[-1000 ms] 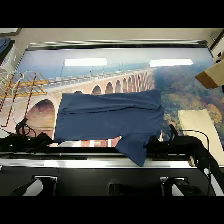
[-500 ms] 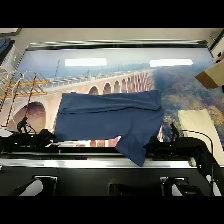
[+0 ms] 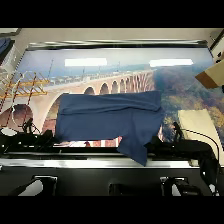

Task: Fold the clothes and pants, and hang the long-sleeved shirts on hangers.

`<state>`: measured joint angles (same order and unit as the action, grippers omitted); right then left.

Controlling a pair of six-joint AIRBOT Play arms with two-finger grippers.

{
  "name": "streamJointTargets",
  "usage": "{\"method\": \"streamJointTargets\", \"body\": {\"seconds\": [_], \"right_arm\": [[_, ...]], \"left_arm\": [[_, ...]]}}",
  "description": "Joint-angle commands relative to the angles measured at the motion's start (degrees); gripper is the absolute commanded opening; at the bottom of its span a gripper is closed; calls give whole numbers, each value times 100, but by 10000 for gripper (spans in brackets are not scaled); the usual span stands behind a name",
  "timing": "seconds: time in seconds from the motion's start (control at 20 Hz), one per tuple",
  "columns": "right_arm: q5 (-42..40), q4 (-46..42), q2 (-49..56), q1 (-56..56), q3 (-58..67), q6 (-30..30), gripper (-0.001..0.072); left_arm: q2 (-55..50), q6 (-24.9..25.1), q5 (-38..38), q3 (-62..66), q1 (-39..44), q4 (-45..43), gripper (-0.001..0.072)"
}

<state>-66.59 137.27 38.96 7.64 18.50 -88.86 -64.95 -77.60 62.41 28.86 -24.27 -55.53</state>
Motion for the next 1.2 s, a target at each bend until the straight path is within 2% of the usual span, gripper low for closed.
{"method": "streamJointTargets", "body": {"seconds": [0.0,0.1,0.2,0.3,0.4,0.6,0.75,0.95,1.15], "right_arm": [[-942,-190,-664,-4,157,219,25],[-1572,-258,-1233,-4,203,492,25],[-2017,-223,-1947,-4,208,979,25],[-1928,-240,-2511,-4,271,1311,24],[-1364,-361,-2481,-4,348,1305,24],[293,-275,-798,-4,640,203,25],[999,-258,935,-4,1545,-487,25],[1172,-275,2852,-11,3086,-612,26],[1300,-315,3869,-9,4057,-564,25]], "left_arm": [[802,-590,798,13,-83,-369,13],[1744,-1056,1285,15,-133,-813,13],[2634,-1279,1484,15,-125,-852,13],[3222,-1563,1403,44,-101,-678,12],[3220,-1650,1285,157,-98,-590,13],[2415,-1624,321,562,-98,-330,12],[1421,-1390,-315,1137,-13,-232,12],[37,-1097,-737,2205,573,-251,12],[-1263,-1069,-896,3364,1178,-584,12]]}}
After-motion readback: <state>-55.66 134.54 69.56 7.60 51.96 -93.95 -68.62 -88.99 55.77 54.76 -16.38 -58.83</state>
